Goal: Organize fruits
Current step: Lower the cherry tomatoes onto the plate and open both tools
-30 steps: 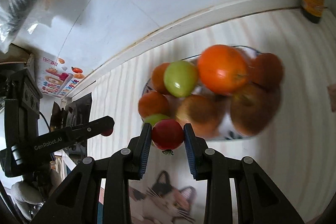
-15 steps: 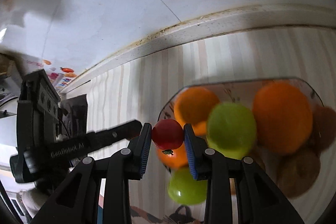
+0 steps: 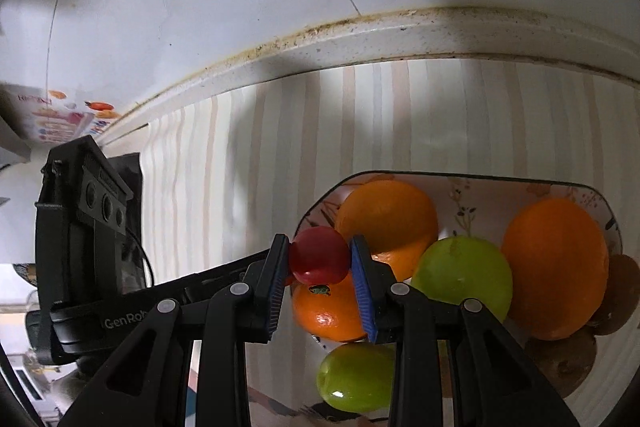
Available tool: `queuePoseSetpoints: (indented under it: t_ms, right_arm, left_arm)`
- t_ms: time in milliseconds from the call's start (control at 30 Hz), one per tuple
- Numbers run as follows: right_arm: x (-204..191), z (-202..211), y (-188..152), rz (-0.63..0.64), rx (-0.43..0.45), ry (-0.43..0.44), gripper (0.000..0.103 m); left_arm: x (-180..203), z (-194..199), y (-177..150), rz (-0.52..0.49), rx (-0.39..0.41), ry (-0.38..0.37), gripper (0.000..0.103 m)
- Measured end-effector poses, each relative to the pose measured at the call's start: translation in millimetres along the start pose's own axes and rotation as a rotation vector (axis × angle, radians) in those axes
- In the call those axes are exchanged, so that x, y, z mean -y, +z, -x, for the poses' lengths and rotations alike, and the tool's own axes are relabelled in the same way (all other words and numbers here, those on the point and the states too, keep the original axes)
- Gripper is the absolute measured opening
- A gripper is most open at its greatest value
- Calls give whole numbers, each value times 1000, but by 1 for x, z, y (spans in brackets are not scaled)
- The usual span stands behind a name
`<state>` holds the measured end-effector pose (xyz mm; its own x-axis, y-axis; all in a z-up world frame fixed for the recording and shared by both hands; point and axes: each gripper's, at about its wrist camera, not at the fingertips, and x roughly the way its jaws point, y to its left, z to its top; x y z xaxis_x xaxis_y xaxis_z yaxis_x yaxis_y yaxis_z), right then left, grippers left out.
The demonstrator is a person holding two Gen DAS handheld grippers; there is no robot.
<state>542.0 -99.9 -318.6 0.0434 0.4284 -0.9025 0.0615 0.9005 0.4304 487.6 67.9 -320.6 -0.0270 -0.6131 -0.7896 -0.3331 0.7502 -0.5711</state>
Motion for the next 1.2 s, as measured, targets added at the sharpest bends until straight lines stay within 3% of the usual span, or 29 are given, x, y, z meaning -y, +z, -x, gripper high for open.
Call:
queuePoseSetpoints:
  t_ms: [67,167,233,300,333,533,633,967,1033,1167,1200]
  right_arm:
    - [-1,1,0,9,2,-10,34]
    - [-4,4,3,23,2,-24,34]
    - [-8,5,5,35,3,-34,34]
    - [-11,5,7,52,-4,-48,34]
    - [-13,4,8,63,-12,-56,34]
    - [-29,-9,13,144,-45,-145,34]
    - [-47,-15,17,238,-58,-230,34]
    - [-80,-47,22,456,-169,-441,35]
    - [-84,-52,24,474,-201,-463,41]
    - [-90,-57,27,509,-227,-539,77]
    - [-91,-55,28,515,-223,-553,77]
  left_arm:
    - [0,-2,-1,6,-3,9,28]
    - [-2,2,-4,5,14,36,39]
    - [-7,12,-6,8,50,61,63]
    - [-12,23,-6,3,100,96,81]
    - [-13,27,-5,-2,116,109,84]
    - [-14,37,0,-55,175,280,91]
    - [-20,45,2,-53,218,339,91]
    - [-43,56,2,-5,250,394,91]
    - [-43,58,1,0,252,394,91]
    - [-47,69,-7,-7,269,403,91]
    - [-47,73,-9,-10,276,406,91]
